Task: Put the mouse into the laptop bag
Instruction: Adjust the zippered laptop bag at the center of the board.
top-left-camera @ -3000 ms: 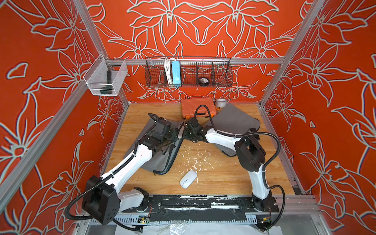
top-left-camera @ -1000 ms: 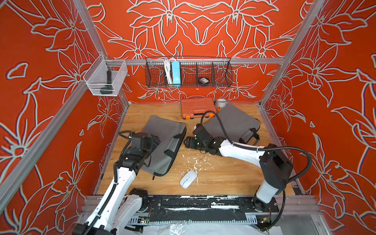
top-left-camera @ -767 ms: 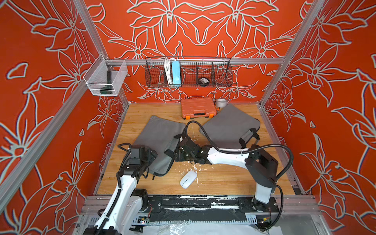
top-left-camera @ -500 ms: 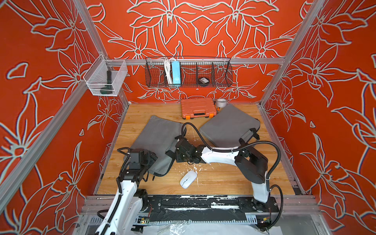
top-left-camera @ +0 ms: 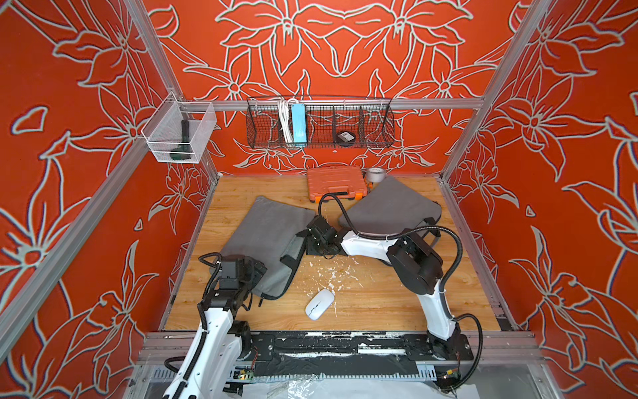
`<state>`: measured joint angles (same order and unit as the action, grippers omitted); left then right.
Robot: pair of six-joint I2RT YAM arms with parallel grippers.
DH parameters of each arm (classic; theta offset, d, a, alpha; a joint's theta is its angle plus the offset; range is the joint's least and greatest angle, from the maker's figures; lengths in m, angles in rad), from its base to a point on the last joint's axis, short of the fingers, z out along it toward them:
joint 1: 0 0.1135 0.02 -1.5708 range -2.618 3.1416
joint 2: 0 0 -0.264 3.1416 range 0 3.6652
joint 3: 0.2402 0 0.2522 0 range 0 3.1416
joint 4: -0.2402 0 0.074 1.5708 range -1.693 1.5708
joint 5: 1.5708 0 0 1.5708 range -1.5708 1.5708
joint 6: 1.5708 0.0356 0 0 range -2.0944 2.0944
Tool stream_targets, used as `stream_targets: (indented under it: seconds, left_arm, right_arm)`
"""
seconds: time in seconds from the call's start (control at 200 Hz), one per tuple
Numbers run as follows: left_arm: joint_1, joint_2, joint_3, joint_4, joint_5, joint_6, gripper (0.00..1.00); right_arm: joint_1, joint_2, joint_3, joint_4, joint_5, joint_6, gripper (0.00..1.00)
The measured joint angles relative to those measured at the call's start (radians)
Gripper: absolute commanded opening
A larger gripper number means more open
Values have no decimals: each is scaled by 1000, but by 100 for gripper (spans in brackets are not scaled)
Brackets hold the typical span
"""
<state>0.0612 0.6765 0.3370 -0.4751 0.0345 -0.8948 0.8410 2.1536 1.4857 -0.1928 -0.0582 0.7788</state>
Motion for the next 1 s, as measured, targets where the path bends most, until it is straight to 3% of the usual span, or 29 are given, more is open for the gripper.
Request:
stream_targets:
  seconds: [0.17, 0.295, 0.41, 0.54, 0.656, 0.806, 0.996]
  left_arm:
    - [5, 35, 21, -42, -31, -42, 92]
    - [5, 26, -3, -31, -17, -60, 92]
    - [5, 4, -31, -31, 14, -74, 92]
    - [6, -45, -31, -32, 40, -74, 92]
    - [7, -106, -13, -63, 40, -73, 93]
    - [10, -181, 48, -134, 4, -82, 97]
    - [12, -237, 148, -219, -58, -101, 97]
  right_arm:
    - [-15, 121, 208, -87, -29, -39, 0]
    - [-23, 233, 406, -172, -40, -72, 9]
    - [-29, 320, 578, -251, -45, -113, 28]
    - [-29, 327, 630, -332, -35, -168, 53]
    - [-27, 232, 502, -351, 3, -187, 63]
    - [-2, -46, 185, -349, 83, -194, 73]
    - [175, -341, -21, -275, 172, -162, 77]
